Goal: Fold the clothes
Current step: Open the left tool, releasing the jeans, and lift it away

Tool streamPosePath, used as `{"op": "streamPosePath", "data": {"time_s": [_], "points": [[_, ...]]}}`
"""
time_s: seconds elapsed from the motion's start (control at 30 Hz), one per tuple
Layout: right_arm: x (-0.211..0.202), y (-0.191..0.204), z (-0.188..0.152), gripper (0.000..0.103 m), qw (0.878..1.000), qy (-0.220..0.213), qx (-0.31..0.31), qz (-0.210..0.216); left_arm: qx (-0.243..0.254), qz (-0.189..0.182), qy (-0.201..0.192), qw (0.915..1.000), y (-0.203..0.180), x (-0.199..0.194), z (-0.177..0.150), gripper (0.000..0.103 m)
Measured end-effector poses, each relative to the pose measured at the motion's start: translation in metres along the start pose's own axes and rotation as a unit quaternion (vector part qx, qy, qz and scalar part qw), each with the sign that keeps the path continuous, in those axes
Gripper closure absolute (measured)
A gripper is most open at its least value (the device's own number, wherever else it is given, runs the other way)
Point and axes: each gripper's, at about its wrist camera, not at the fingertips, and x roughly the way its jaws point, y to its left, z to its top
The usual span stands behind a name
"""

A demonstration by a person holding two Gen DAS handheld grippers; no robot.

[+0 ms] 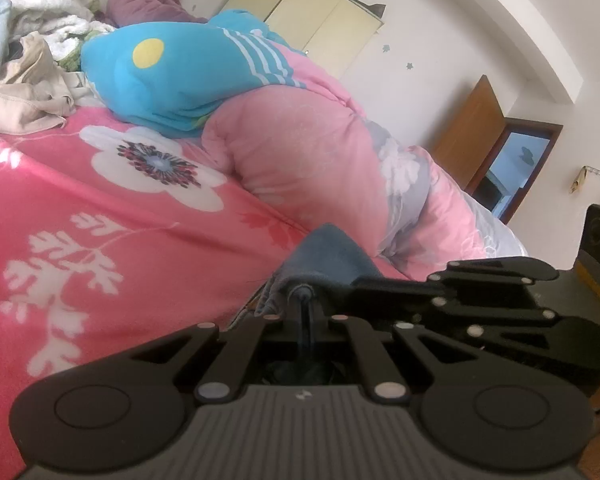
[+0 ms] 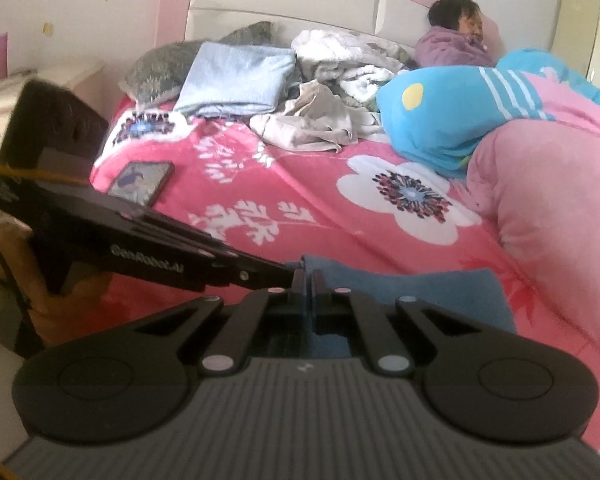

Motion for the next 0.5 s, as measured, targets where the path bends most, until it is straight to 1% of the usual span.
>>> {"op": "streamPosePath", "data": {"time_s": [0.17,0.23,0.33,0.4,0.5], "points": [[-0.011,-0.012,0.002,0.103,0.999,-0.021,0.041,0.007,-0.001,-0.001,-0.002,1.0000,0.000,0.001,0.001,0.099],[-0.011,-0.012,0.001,0.103,0.999,-0.022,0.044,0.012,0.000,0.002,0.001,1.0000,0.000,0.004,0.001,0.099],[-0.005,-0.006,-0.004,0.103,0.998,-0.011,0.048,0.025,-0.004,0.004,0.003,1.0000,0.001,0.005,0.001,0.099],[-0.008,-0.005,-0.002,0.103,0.999,-0.019,0.044,0.022,-0.004,0.001,-0.001,1.0000,0.001,0.004,0.001,0.099],[-0.014,-0.011,0.000,0.103,0.997,-0.030,0.063,0.026,-0.002,0.003,0.000,1.0000,0.000,0.007,0.002,0.099]]}}
